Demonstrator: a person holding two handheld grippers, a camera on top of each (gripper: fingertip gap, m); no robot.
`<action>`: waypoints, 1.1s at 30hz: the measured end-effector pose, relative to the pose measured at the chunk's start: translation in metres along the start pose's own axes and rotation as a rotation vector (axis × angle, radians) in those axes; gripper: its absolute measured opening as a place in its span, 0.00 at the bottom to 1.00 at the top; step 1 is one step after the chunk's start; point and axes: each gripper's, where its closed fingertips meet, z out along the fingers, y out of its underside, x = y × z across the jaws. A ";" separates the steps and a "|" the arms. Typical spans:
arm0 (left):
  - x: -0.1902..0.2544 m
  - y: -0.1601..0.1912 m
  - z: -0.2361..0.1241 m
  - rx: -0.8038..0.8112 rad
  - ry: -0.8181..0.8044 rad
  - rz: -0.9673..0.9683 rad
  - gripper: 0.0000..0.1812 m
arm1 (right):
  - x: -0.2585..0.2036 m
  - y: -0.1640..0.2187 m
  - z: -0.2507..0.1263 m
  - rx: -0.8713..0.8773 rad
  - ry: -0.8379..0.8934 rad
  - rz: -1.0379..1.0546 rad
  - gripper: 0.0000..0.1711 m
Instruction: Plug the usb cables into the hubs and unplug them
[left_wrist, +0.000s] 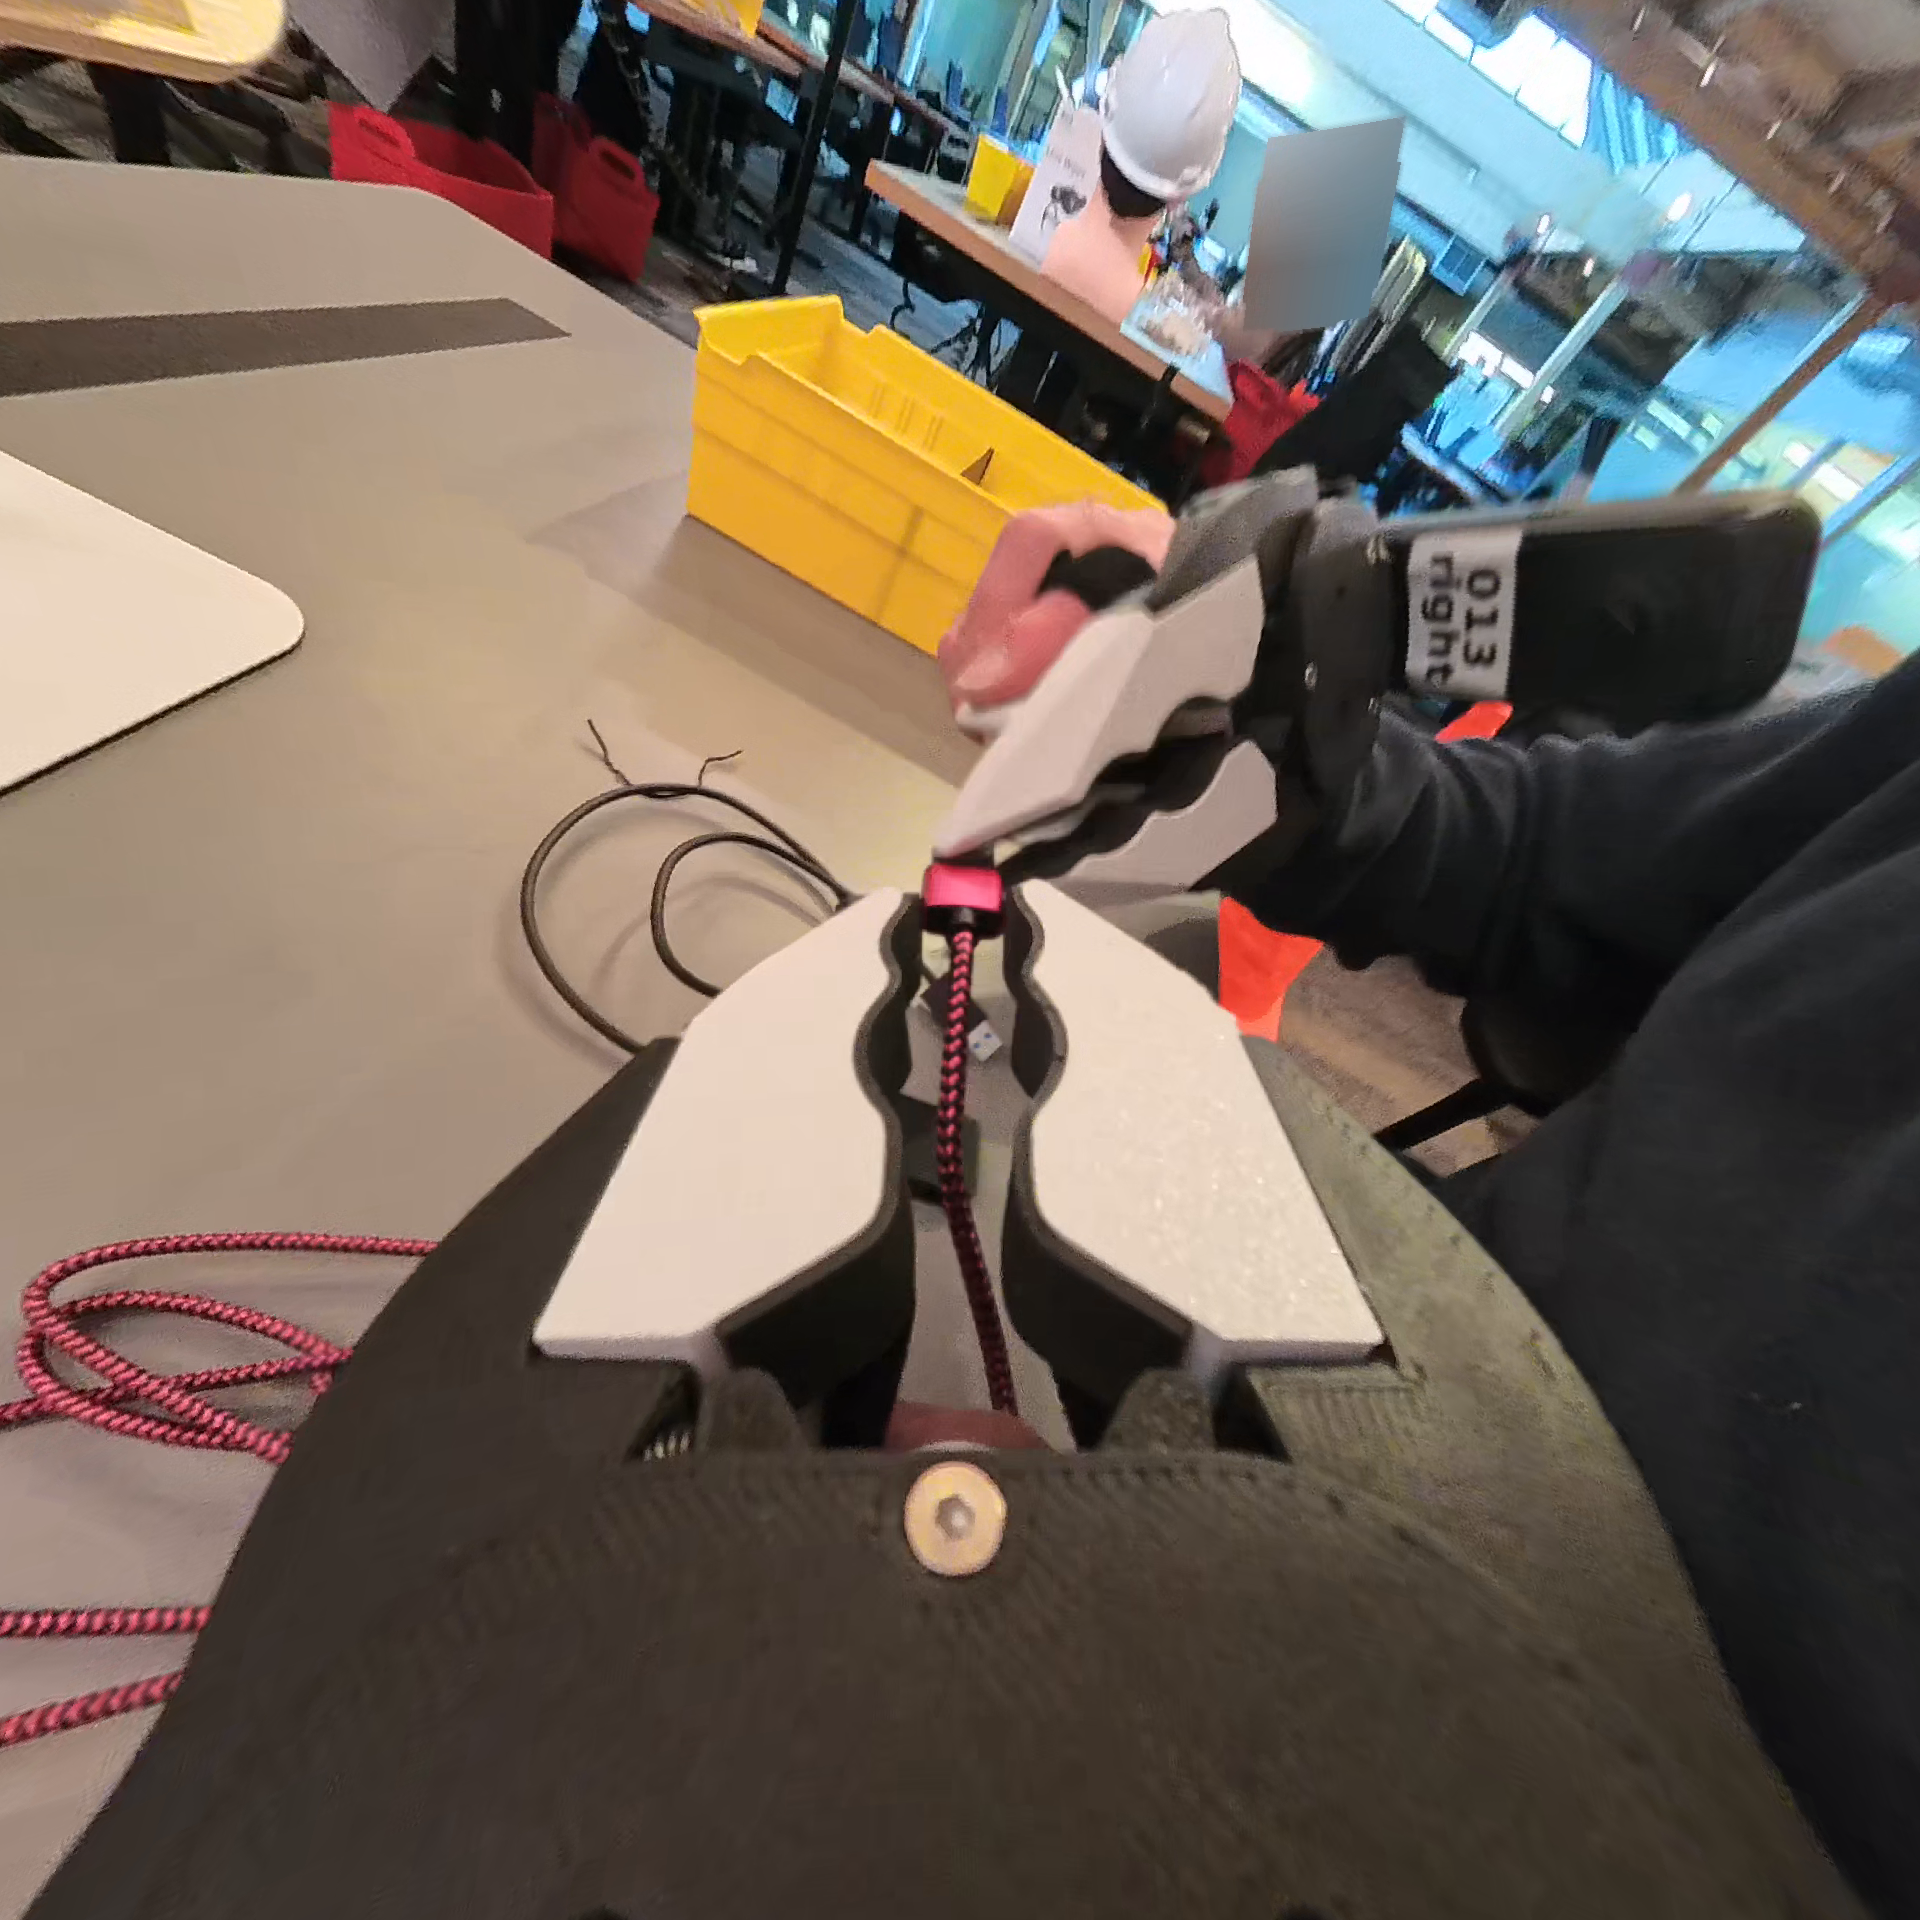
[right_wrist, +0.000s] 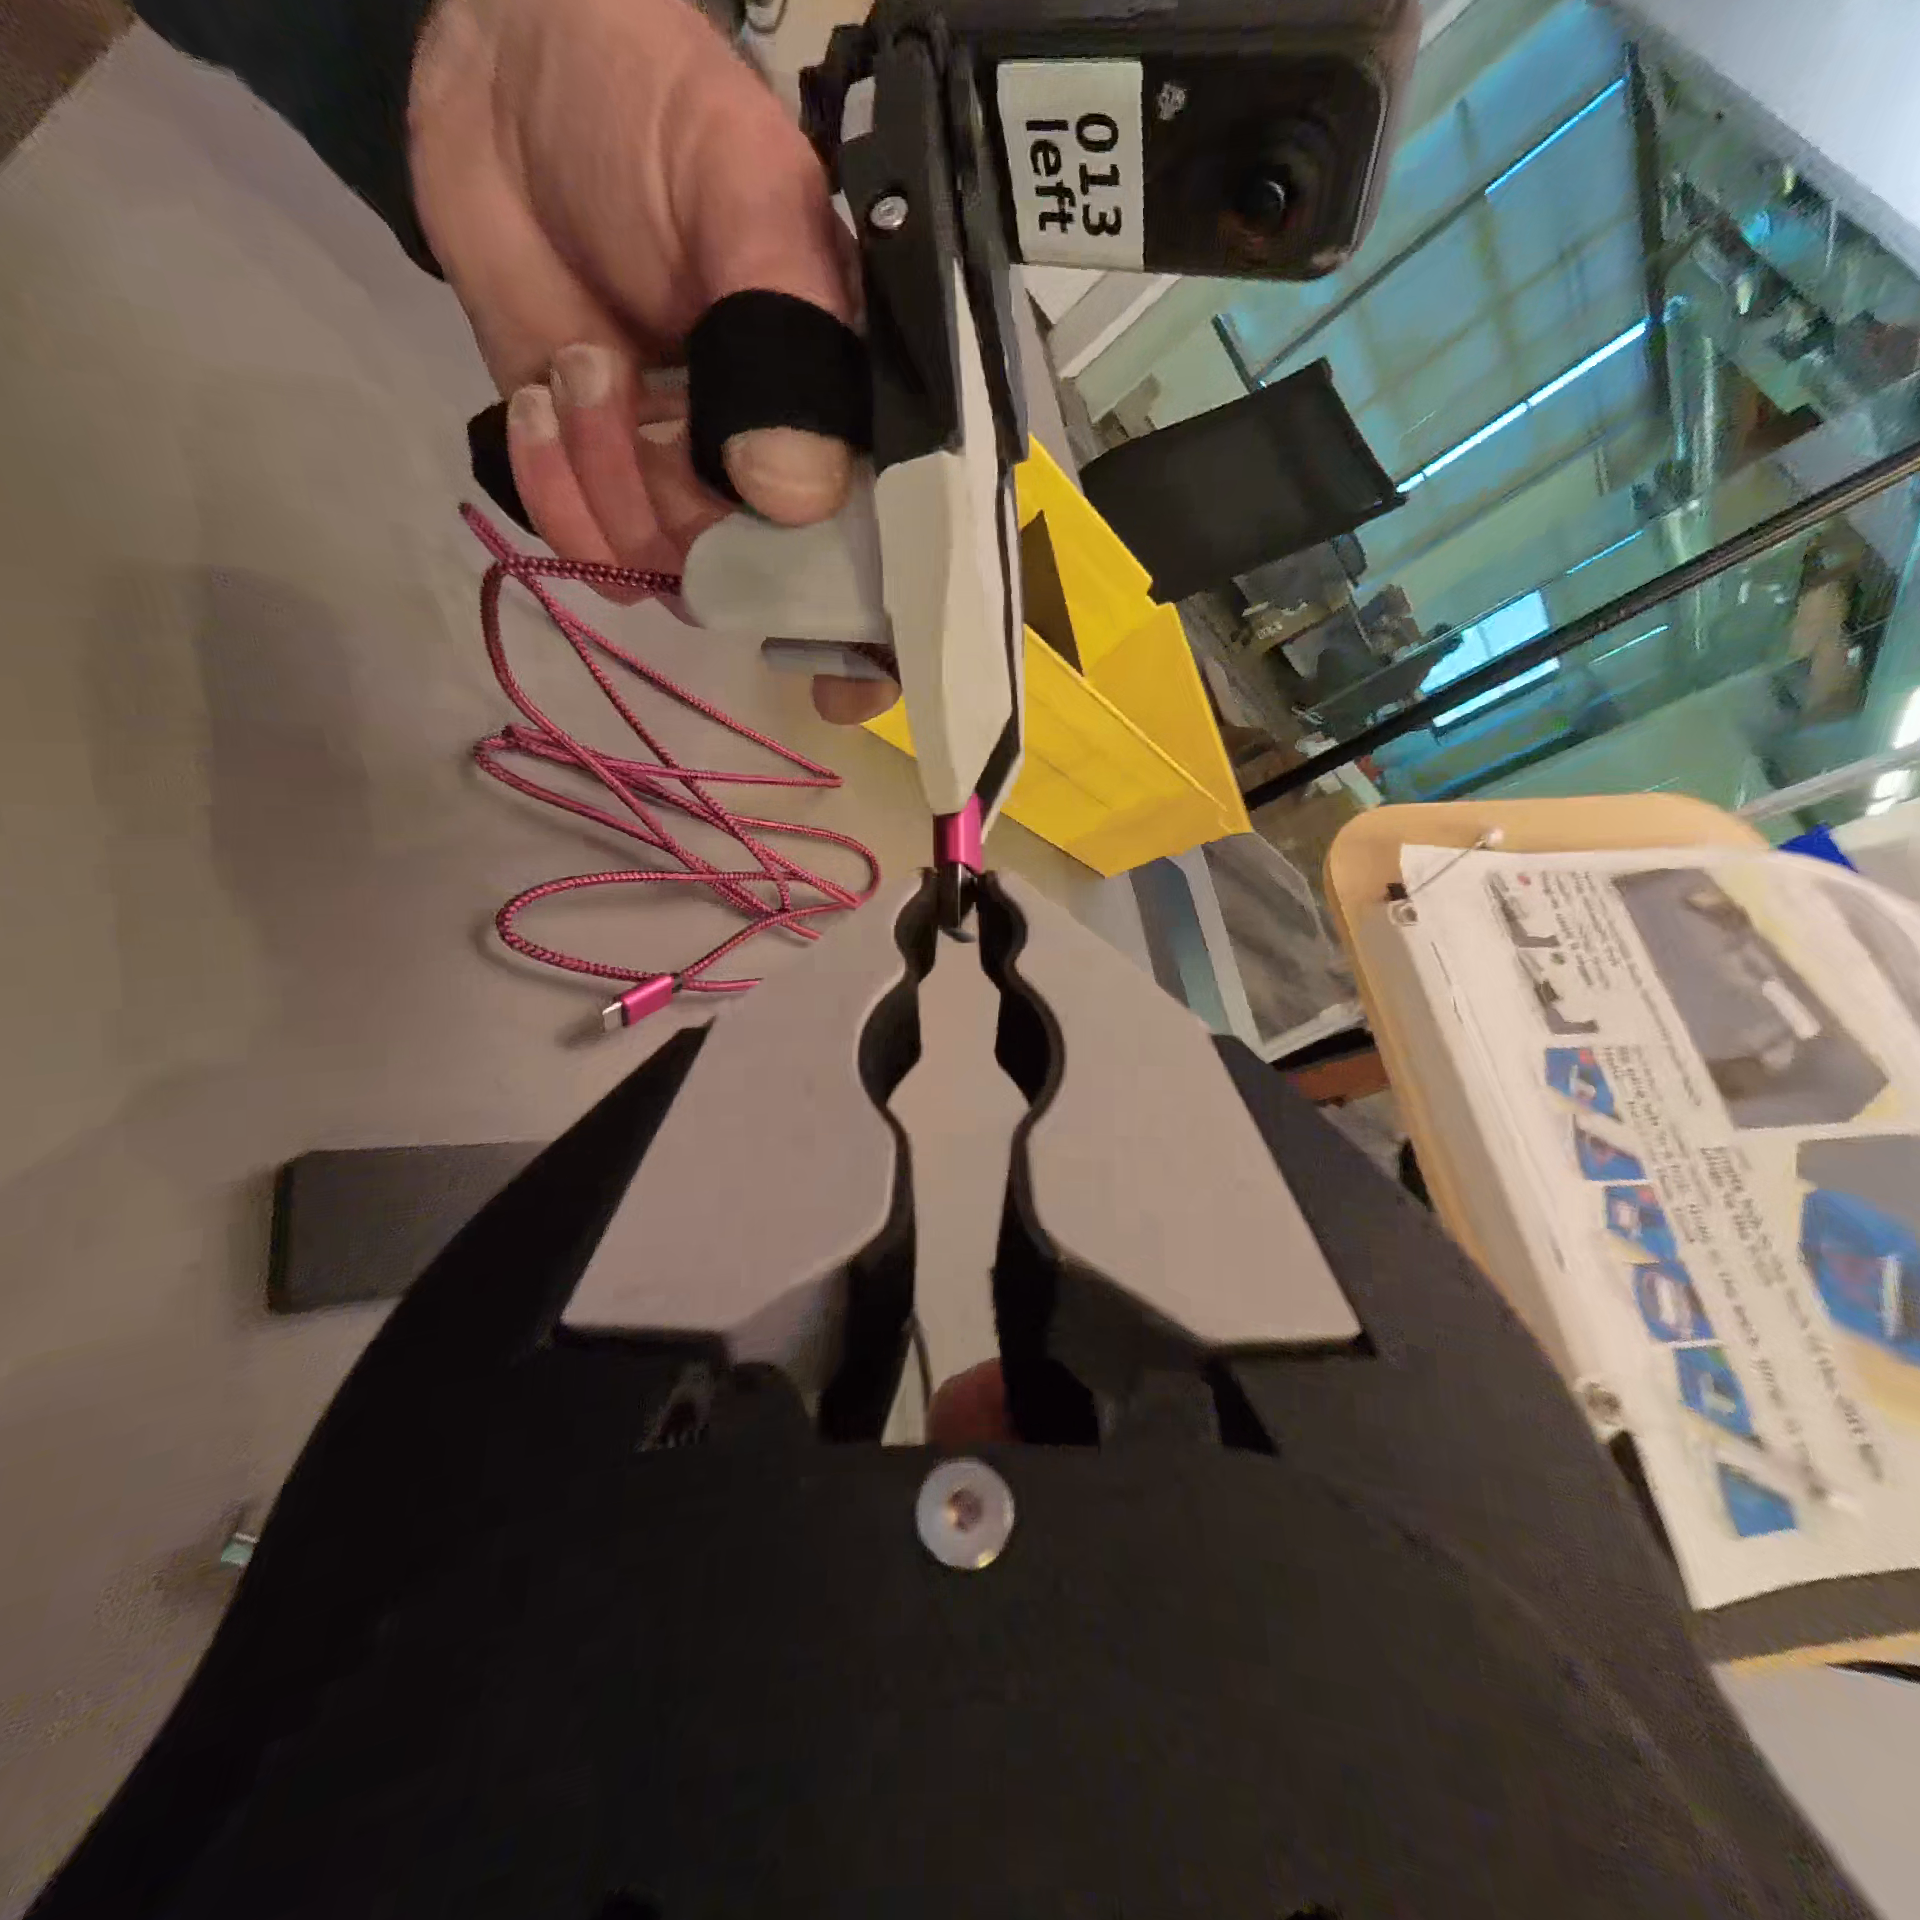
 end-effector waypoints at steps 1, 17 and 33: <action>0.000 -0.001 -0.001 0.010 0.007 -0.020 0.08 | 0.000 -0.001 0.000 -0.007 0.002 -0.032 0.02; 0.006 -0.012 0.001 -0.258 -0.405 1.118 0.19 | -0.004 -0.007 -0.018 0.088 -0.769 1.122 0.02; -0.008 -0.004 -0.003 -0.282 -0.226 0.548 0.05 | 0.018 -0.001 -0.009 0.043 -0.294 0.411 0.19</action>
